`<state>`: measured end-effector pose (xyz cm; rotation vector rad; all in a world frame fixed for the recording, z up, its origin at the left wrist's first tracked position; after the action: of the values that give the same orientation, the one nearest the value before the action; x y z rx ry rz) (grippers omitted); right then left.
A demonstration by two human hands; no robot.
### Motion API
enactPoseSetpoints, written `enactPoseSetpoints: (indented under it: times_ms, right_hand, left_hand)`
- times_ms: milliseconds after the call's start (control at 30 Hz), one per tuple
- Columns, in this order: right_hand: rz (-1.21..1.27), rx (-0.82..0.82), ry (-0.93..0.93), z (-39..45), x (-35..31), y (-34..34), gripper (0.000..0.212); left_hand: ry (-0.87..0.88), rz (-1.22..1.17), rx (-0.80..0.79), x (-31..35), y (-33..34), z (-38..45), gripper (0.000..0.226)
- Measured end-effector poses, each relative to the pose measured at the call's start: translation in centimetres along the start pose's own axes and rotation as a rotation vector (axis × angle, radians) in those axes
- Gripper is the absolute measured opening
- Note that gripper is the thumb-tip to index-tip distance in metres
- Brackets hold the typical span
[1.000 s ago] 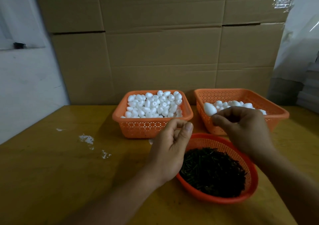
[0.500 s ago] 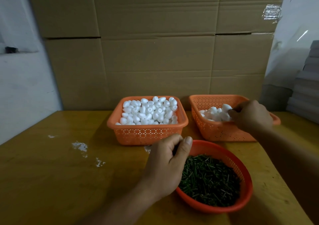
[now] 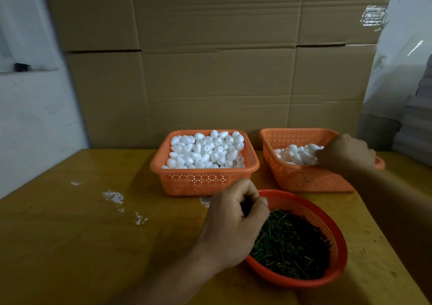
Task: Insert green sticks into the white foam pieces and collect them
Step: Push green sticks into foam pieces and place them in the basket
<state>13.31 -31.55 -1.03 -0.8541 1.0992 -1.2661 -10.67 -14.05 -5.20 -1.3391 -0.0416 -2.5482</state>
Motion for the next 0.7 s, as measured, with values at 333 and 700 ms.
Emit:
enactPoseSetpoints:
  times_ms: [333,700]
  right_hand:
    - [0.428,0.054,-0.224,-5.2,0.1,-2.0,0.037]
    - [0.623,-0.167,-0.66,-15.0,-0.5,-2.5,0.026]
  left_hand:
    - [0.045,0.09,0.056,-0.5,-0.9,0.7,0.04]
    - [-0.026,0.24,0.262,-0.7,-5.7,3.2,0.015]
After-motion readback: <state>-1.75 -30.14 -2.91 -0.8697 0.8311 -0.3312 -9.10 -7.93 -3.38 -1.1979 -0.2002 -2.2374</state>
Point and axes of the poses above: each hand's wrist, its own z-axis towards the middle knuckle, its own y-axis out of the palm, x = y × z, the point moved 2 cm from there along z, towards the middle knuckle, and after that the axes turned 15 degrees about -z, right-handed, at the moved point
